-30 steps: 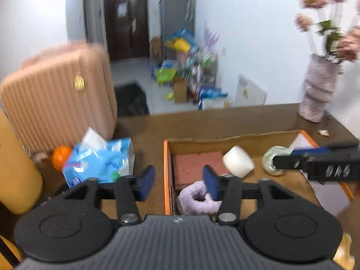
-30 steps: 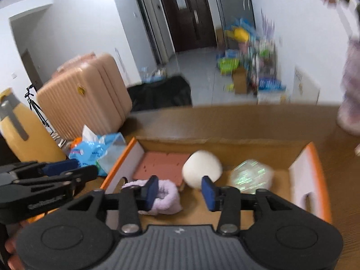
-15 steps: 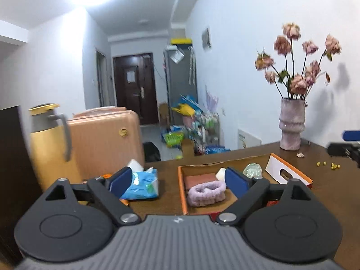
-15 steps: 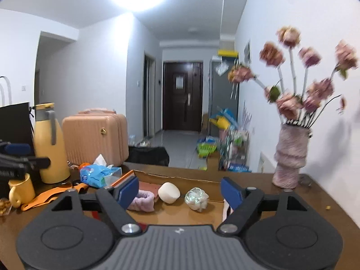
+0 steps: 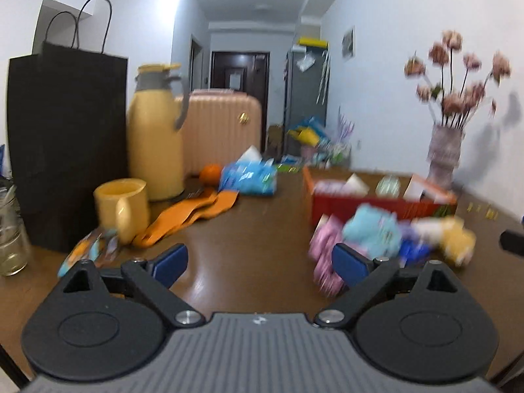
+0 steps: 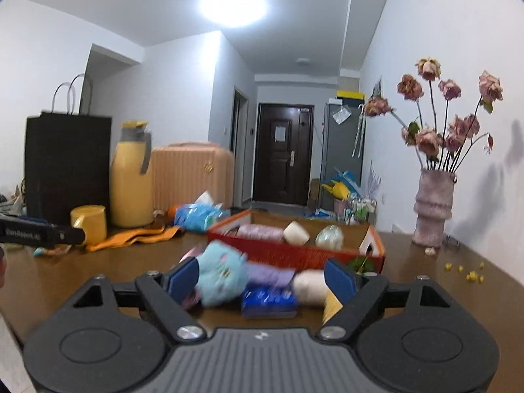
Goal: Organize soft objects
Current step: 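Withdraw both tools from the box toward the pink satin scrunchie, then grasp the pink satin scrunchie with the right tool while the left tool grasps it too, then carry the pink scrunchie into the box and open both tools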
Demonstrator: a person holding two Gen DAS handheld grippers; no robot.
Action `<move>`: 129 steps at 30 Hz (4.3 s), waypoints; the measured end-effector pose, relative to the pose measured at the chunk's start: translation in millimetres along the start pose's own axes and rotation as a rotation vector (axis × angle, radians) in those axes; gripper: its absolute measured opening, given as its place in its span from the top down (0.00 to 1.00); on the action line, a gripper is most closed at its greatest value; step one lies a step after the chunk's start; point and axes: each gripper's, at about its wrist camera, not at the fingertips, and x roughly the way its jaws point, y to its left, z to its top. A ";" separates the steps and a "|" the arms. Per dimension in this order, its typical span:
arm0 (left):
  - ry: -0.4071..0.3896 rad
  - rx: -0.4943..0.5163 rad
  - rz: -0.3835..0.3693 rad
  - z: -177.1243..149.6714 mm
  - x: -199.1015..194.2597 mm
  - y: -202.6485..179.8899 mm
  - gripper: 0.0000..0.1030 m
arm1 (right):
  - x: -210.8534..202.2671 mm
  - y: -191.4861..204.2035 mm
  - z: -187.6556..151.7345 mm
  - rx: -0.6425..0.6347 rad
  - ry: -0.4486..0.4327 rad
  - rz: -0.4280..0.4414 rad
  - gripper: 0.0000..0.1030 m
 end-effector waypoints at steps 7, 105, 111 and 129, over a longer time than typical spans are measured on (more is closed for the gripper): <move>0.042 0.011 -0.015 -9.7 10.6 9.8 0.06 | 8.2 26.1 -16.3 -0.013 0.047 0.045 0.20; 0.057 0.024 -0.440 145.6 121.5 -102.4 0.89 | 144.8 -58.9 116.8 0.199 0.131 0.195 0.96; 0.204 0.016 -0.356 176.6 234.3 -106.1 0.89 | 273.1 -89.0 145.3 0.299 0.305 0.240 0.96; 0.404 0.052 -0.251 127.2 308.5 -91.0 0.72 | 382.5 -71.4 66.4 0.364 0.596 0.215 0.77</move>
